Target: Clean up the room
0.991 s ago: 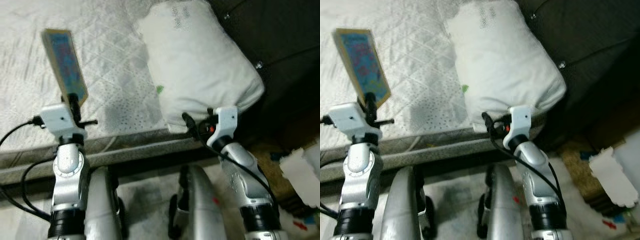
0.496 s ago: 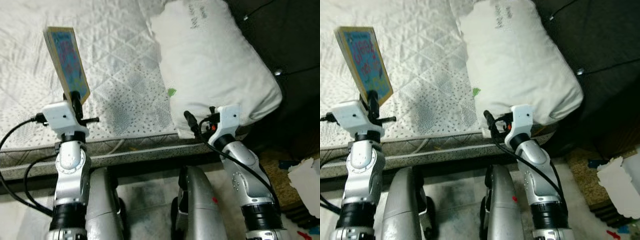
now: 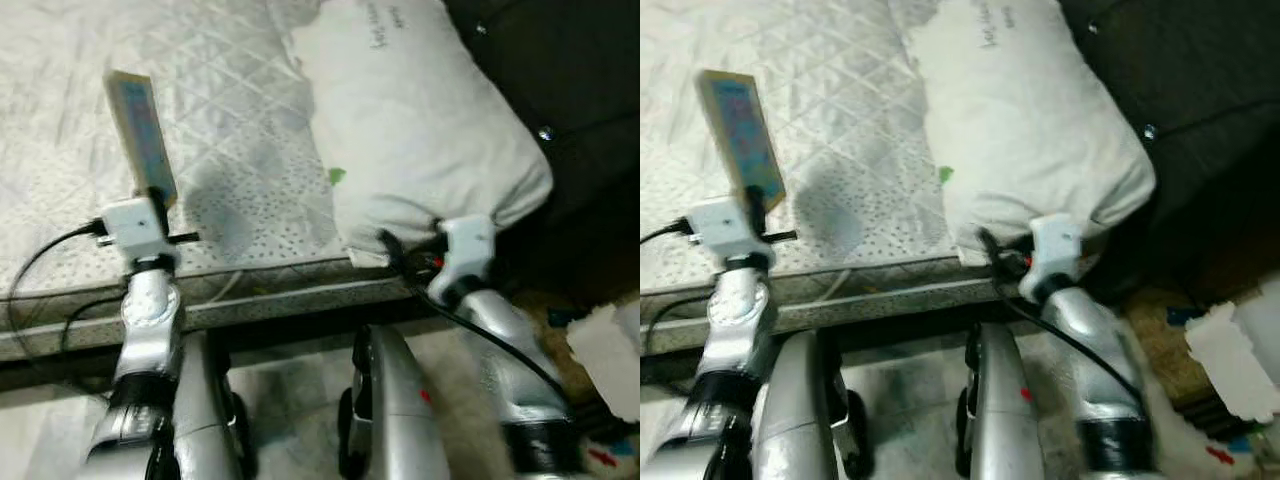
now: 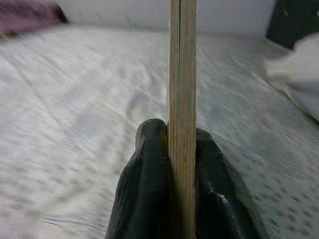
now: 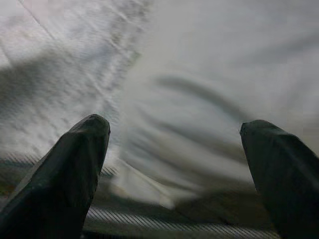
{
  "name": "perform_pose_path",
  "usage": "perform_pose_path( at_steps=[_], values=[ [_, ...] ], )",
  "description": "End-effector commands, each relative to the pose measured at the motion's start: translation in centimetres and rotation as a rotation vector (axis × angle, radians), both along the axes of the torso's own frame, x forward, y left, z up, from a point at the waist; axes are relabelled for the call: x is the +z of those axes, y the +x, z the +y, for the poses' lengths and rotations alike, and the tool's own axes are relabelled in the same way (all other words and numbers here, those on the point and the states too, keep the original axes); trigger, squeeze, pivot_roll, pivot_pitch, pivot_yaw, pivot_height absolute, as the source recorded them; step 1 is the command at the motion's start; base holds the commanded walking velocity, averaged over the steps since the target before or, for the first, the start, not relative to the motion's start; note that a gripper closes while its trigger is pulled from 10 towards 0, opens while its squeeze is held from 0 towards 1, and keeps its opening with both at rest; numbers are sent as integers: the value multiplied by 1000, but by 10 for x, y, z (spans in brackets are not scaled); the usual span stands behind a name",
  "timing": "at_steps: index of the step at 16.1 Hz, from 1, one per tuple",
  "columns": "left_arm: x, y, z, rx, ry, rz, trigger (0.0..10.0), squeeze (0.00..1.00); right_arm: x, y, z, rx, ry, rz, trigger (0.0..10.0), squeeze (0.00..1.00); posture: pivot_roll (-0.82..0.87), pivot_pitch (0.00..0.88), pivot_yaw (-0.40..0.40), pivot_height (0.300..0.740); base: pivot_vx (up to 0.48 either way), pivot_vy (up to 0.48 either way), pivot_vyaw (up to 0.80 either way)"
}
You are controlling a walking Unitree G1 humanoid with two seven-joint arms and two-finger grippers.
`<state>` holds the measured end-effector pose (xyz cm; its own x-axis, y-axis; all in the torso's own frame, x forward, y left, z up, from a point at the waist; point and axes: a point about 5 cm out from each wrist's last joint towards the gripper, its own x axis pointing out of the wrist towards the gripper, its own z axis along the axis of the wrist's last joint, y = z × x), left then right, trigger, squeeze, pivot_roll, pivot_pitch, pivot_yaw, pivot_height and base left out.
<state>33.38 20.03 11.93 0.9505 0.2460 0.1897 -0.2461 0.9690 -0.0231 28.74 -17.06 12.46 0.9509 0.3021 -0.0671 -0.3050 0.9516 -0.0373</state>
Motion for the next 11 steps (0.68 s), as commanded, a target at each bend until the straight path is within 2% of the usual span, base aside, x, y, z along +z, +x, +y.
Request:
perform_pose_path(
  at_steps=[1, 2, 3, 4, 5, 6, 8, 9, 11],
  values=[
    [3, 4, -1, -6, -25, -21, 10000, 0, 2, -5, -11, -21, -16, 7, 10000, 0, -255, 276, -102, 546, 0, 0, 0],
    [3, 10, -1, -14, -82, -11, 10000, 0, 3, -8, -16, -26, -29, 11, 10000, 0, -264, 285, -106, 546, 0, 0, 0],
    [3, 11, -2, -18, -99, -11, 10000, 0, 3, -9, -17, -26, -30, 12, 10000, 0, -268, 288, -107, 546, 0, 0, 0],
    [5, 22, -6, -43, -302, -12, 10000, 0, 4, -10, -17, -18, -39, 14, 10000, 0, -278, 301, -114, 546, 0, 0, 0],
    [2, 30, -17, -76, -503, 19, 10000, 0, 6, -10, -16, -12, -44, 15, 10000, 0, -274, 304, -116, 546, 0, 0, 0],
    [1, 34, -28, -93, -588, 54, 10000, 0, 6, -10, -15, -9, -45, 18, 10000, 0, -270, 306, -116, 546, 0, 0, 0],
    [16, 40, -62, -224, -667, -9, 10000, 0, 6, -7, -11, -3, -43, 19, 10000, 0, -266, 308, -117, 546, 0, 0, 0],
    [25, 38, -81, -289, -638, -50, 10000, 0, 6, -7, -8, 1, -42, 18, 10000, 0, -259, 305, -117, 546, 0, 0, 0],
    [29, 33, -97, -342, -617, -92, 10000, 0, 4, -7, -6, 6, -41, 22, 10000, 0, -244, 297, -114, 546, 0, 0, 0]
  ],
)
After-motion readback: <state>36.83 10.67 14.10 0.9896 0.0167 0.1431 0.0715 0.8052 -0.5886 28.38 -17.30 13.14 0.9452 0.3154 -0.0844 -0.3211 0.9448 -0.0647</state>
